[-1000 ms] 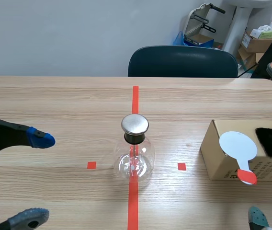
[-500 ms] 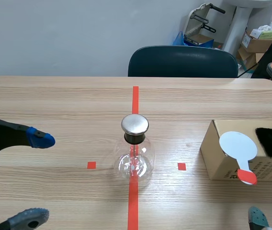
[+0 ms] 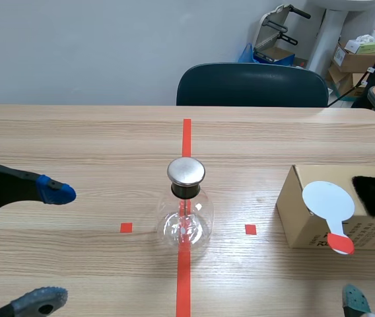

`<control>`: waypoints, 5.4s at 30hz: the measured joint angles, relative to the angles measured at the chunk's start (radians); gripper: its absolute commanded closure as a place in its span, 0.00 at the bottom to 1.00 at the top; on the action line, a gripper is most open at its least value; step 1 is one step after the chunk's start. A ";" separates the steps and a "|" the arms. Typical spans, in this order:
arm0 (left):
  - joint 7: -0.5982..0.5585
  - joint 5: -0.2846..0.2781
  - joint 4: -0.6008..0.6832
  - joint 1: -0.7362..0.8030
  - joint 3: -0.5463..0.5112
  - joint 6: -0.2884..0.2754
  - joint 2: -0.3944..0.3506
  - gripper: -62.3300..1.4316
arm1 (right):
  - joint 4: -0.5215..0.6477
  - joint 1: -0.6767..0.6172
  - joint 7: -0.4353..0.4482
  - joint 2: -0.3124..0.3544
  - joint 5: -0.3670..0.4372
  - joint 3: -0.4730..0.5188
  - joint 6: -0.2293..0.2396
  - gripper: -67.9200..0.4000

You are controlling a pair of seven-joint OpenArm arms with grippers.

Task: Do the electroscope experiment

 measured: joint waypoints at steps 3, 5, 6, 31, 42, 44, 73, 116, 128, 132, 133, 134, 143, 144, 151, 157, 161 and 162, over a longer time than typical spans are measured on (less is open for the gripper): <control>0.000 0.000 0.000 0.000 0.000 0.000 0.000 0.14 | 0.000 0.000 0.000 0.000 0.000 0.000 0.000 0.00; 0.000 0.000 0.000 0.000 0.000 0.000 0.000 0.14 | 0.000 0.000 0.000 0.000 0.000 0.000 0.000 0.00; 0.000 0.000 0.000 0.000 0.000 0.000 0.000 0.14 | 0.000 0.000 0.000 0.000 0.000 0.000 0.000 0.00; 0.008 0.000 0.000 0.000 0.000 0.000 0.000 0.13 | 0.000 0.000 0.000 0.000 0.000 0.000 0.000 0.00; 0.008 0.000 0.000 0.000 0.000 0.000 0.000 0.13 | 0.000 0.000 0.000 0.000 0.000 0.000 0.000 0.00; 0.008 0.000 0.000 0.000 0.000 0.000 0.000 0.13 | 0.000 0.000 0.000 0.000 0.000 0.000 0.000 0.00; 0.233 -0.147 -0.001 0.000 0.000 0.417 0.188 0.13 | 0.000 0.000 0.000 0.000 0.000 0.000 0.001 0.00; 0.304 -0.152 0.167 0.765 -0.691 0.662 0.540 0.08 | 0.392 0.385 -0.093 0.496 1.219 -0.099 0.816 0.00; 0.458 -0.143 0.307 0.817 -0.719 0.661 0.539 0.08 | 0.392 0.471 -0.199 0.354 1.216 -0.198 0.816 0.00; 0.579 -0.143 0.332 0.814 -0.807 0.633 0.539 0.08 | 0.392 0.471 -0.222 0.329 1.216 -0.197 0.816 0.00; 0.600 -0.146 0.341 0.812 -0.821 0.625 0.537 0.08 | 0.392 0.470 -0.226 0.330 1.213 -0.197 0.816 0.00; 0.612 -0.151 0.349 0.811 -0.830 0.624 0.534 0.08 | 0.392 0.470 -0.226 0.330 1.212 -0.197 0.816 0.00; 0.668 -0.150 0.368 0.789 -0.838 0.613 0.534 0.08 | 0.392 0.470 -0.225 0.330 1.212 -0.197 0.816 0.00; 0.668 -0.150 0.368 0.788 -0.838 0.614 0.534 0.08 | 0.392 0.470 -0.224 0.330 1.212 -0.197 0.816 0.00; 0.668 -0.150 0.368 0.787 -0.838 0.614 0.534 0.08 | 0.392 0.470 -0.224 0.330 1.212 -0.197 0.816 0.00; 0.668 -0.150 0.368 0.787 -0.838 0.614 0.534 0.08 | 0.392 0.470 -0.229 0.330 1.212 -0.197 0.816 0.00; 0.668 -0.150 0.368 0.787 -0.838 0.614 0.534 0.08 | 0.392 0.470 -0.230 0.330 1.212 -0.197 0.816 0.00; 0.668 -0.150 0.368 0.787 -0.838 0.614 0.534 0.08 | 0.392 0.470 -0.234 0.330 1.212 -0.197 0.816 0.00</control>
